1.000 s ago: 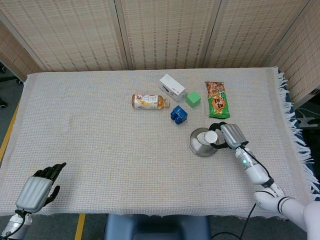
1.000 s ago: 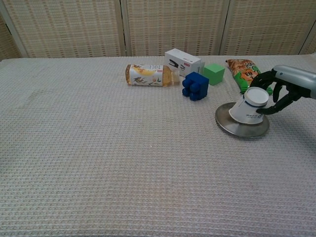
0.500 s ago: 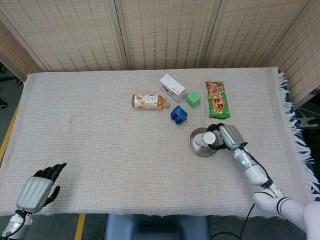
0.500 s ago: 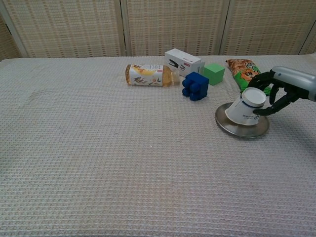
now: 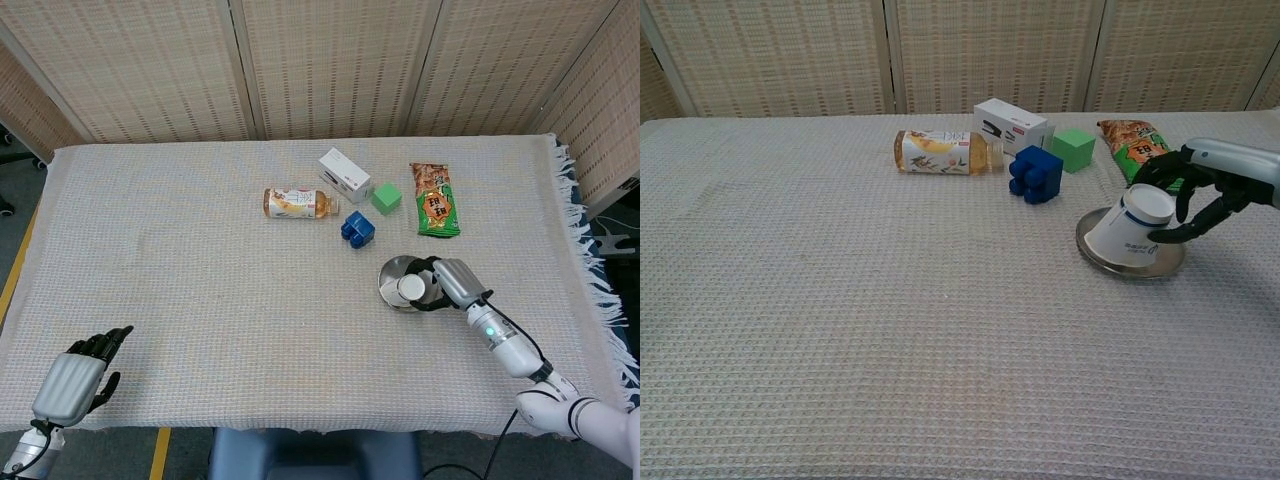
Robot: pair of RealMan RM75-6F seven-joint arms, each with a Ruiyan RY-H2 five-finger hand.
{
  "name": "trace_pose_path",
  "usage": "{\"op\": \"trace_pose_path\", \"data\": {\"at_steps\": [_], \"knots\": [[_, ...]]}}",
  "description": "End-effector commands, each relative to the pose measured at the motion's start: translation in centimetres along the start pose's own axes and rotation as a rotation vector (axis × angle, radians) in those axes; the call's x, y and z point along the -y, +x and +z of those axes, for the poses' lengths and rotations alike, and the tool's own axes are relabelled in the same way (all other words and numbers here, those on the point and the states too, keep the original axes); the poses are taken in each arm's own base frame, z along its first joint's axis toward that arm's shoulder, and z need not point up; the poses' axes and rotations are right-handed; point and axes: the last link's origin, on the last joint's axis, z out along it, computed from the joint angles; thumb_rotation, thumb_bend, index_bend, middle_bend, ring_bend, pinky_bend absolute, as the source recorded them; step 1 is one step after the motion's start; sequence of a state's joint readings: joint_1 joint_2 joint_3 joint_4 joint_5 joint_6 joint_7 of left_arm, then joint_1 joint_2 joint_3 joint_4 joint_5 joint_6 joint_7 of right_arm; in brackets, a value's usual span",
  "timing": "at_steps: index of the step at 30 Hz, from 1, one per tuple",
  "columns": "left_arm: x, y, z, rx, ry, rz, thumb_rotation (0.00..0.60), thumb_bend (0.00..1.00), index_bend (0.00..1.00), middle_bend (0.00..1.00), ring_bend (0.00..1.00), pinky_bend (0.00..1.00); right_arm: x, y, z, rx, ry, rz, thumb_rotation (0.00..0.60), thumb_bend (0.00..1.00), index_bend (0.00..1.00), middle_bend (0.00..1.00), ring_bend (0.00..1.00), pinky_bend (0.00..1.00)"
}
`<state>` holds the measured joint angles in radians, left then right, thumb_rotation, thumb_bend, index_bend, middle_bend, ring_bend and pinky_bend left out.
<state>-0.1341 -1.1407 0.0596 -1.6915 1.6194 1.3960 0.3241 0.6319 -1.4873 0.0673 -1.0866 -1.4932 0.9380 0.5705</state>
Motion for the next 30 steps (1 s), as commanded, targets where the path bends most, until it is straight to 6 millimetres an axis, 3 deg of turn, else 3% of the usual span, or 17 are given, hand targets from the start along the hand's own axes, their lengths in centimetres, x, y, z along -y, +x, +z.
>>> {"op": "trace_pose_path", "data": {"at_steps": [1, 9, 17, 25, 30], "knots": [[0.0, 0.0, 0.0, 0.001, 0.0, 0.001, 0.6, 0.45, 0.1, 0.17, 0.24, 0.39, 0.2, 0.7, -0.7, -0.046, 0.012, -0.054, 0.6, 0.11, 0.54, 0.43, 0.32, 0.49], [0.0, 0.0, 0.0, 0.003, 0.002, 0.001, 0.6, 0.45, 0.1, 0.17, 0.24, 0.39, -0.1, 2.7, -3.5, -0.172, -0.042, -0.197, 0.6, 0.11, 0.54, 0.43, 0.32, 0.49], [0.0, -0.2, 0.0, 0.016, 0.005, 0.005, 0.6, 0.45, 0.1, 0.17, 0.24, 0.39, -3.1, 4.0, -6.4, -0.213, -0.195, -0.181, 0.6, 0.11, 0.53, 0.43, 0.32, 0.49], [-0.3, -0.4, 0.2, 0.04, 0.006, 0.018, 0.6, 0.46, 0.1, 0.18, 0.25, 0.39, -6.8, 3.6, -6.0, -0.198, -0.266, -0.102, 0.6, 0.11, 0.51, 0.43, 0.32, 0.49], [-0.3, -0.4, 0.2, 0.042, 0.008, 0.019, 0.6, 0.46, 0.1, 0.18, 0.25, 0.39, -7.7, 3.1, -5.5, -0.164, -0.269, -0.106, 0.6, 0.11, 0.39, 0.43, 0.3, 0.49]]}}
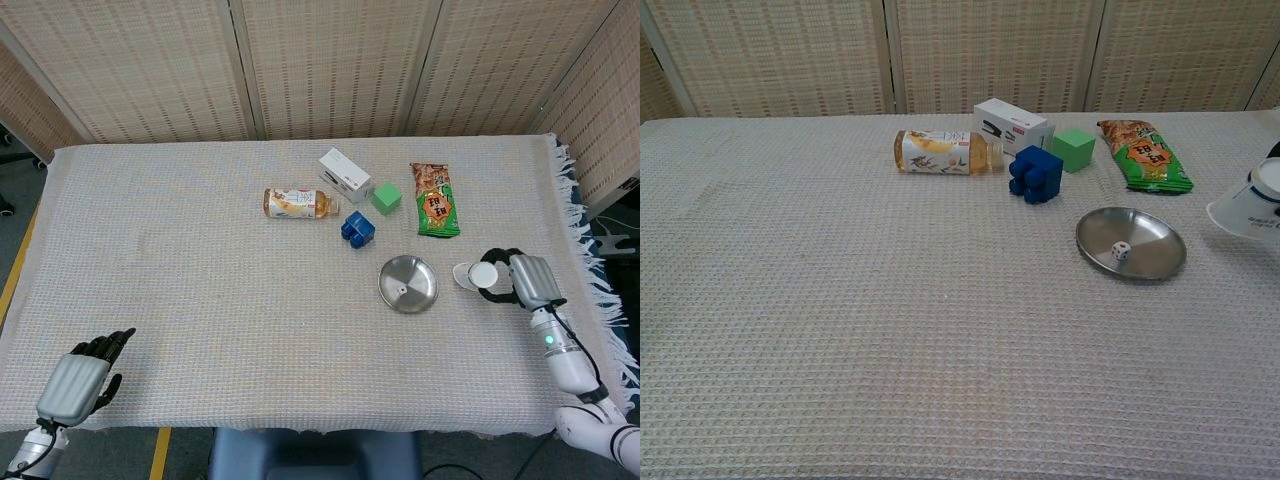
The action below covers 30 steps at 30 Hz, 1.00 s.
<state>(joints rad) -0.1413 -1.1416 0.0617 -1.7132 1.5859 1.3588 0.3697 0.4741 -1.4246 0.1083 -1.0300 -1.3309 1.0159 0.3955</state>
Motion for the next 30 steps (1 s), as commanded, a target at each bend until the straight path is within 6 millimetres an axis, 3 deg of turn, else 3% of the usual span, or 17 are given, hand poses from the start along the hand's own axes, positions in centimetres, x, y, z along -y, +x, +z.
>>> {"op": "trace_pose_path", "data": {"at_steps": [1, 7, 11, 17, 24, 30], "knots": [[0.0, 0.0, 0.0, 0.0, -0.001, -0.001, 0.6, 0.46, 0.1, 0.18, 0.25, 0.39, -0.1, -0.9, 0.4, 0.029, 0.008, 0.005, 0.6, 0.11, 0.37, 0.43, 0.29, 0.49], [0.1, 0.0, -0.1, 0.003, 0.001, -0.003, 0.6, 0.46, 0.1, 0.18, 0.24, 0.39, -0.3, -1.0, 0.2, 0.04, 0.014, 0.001, 0.6, 0.11, 0.25, 0.33, 0.18, 0.47], [0.0, 0.0, -0.1, 0.003, -0.001, -0.002, 0.6, 0.46, 0.1, 0.18, 0.24, 0.39, -0.2, -0.7, 0.0, 0.044, 0.024, -0.003, 0.6, 0.11, 0.15, 0.21, 0.07, 0.37], [0.0, 0.0, -0.1, 0.005, 0.0, -0.002, 0.6, 0.46, 0.1, 0.18, 0.24, 0.39, -0.1, -0.3, -0.5, 0.039, 0.033, -0.015, 0.6, 0.11, 0.08, 0.11, 0.0, 0.28], [0.1, 0.0, -0.1, 0.002, -0.001, -0.002, 0.6, 0.46, 0.1, 0.18, 0.25, 0.39, 1.3, 2.6, -6.5, -0.089, 0.076, -0.189, 0.6, 0.11, 0.02, 0.06, 0.0, 0.15], [0.1, 0.1, -0.1, -0.006, 0.002, -0.005, 0.6, 0.46, 0.1, 0.18, 0.24, 0.39, 2.4, 2.4, -11.3, -0.122, 0.006, -0.303, 0.6, 0.11, 0.0, 0.0, 0.0, 0.11]]}}
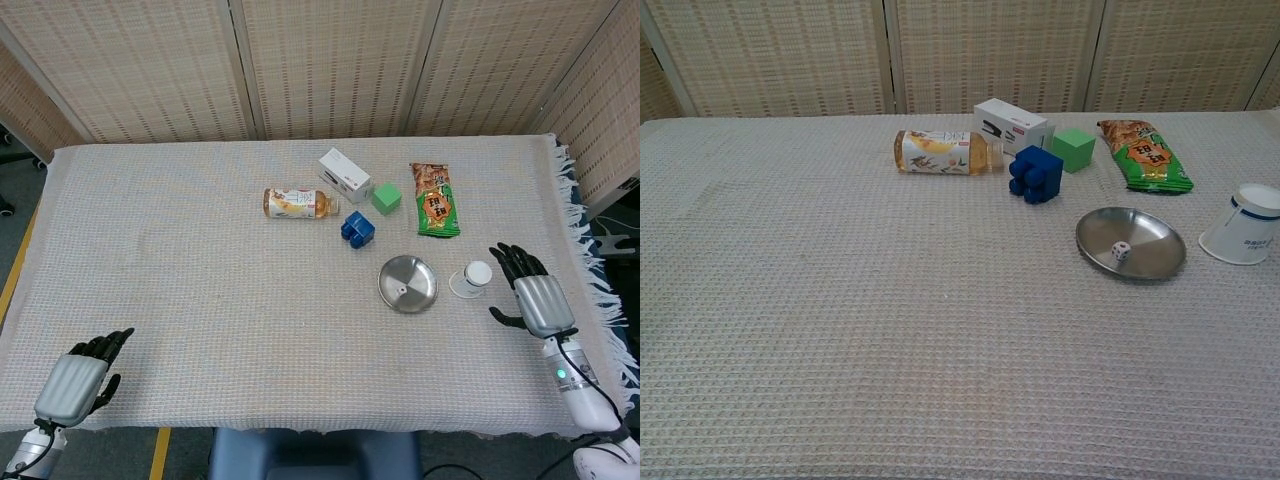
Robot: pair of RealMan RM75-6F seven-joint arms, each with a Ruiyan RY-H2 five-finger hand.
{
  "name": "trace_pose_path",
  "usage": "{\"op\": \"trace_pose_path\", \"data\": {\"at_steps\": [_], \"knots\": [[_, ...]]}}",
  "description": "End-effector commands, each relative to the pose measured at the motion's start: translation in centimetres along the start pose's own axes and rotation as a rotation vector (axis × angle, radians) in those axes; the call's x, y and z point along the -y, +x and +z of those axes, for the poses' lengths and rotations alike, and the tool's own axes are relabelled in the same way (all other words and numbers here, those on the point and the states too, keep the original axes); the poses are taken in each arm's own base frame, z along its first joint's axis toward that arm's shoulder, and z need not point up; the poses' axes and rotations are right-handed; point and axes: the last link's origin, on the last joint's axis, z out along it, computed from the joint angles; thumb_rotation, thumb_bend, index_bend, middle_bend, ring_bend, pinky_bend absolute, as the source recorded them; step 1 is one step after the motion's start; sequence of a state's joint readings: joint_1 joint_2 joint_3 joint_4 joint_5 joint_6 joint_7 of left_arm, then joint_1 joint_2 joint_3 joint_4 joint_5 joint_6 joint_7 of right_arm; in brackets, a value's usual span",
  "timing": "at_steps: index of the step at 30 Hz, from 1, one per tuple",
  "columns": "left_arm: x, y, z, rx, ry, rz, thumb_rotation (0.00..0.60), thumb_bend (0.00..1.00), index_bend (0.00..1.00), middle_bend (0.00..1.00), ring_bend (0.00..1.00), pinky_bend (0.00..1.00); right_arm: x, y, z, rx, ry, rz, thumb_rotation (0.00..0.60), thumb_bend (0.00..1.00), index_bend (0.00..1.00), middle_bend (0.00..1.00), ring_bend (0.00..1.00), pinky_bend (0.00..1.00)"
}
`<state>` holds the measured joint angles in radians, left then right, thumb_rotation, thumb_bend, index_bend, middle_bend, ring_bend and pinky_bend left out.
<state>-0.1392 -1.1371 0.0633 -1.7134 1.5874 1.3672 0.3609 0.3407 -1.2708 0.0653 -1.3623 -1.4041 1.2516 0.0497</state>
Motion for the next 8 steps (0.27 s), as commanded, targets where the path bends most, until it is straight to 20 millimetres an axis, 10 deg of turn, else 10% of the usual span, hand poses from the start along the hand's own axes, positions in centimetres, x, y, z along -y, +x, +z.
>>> {"op": "trace_pose_path", "data": {"at_steps": [1, 8], "knots": [[-0.1, 0.0, 0.0, -0.002, -0.003, 0.0, 0.6, 0.46, 0.1, 0.18, 0.25, 0.39, 0.7, 1.1, -4.8, -0.025, -0.07, -0.104, 0.6, 0.11, 0.0, 0.0, 0.0, 0.1], [-0.2, -0.1, 0.1, 0.003, -0.011, 0.003, 0.6, 0.46, 0.1, 0.18, 0.25, 0.39, 1.4, 1.1, -6.5, -0.04, -0.059, -0.126, 0.6, 0.11, 0.0, 0.0, 0.0, 0.1]]}}
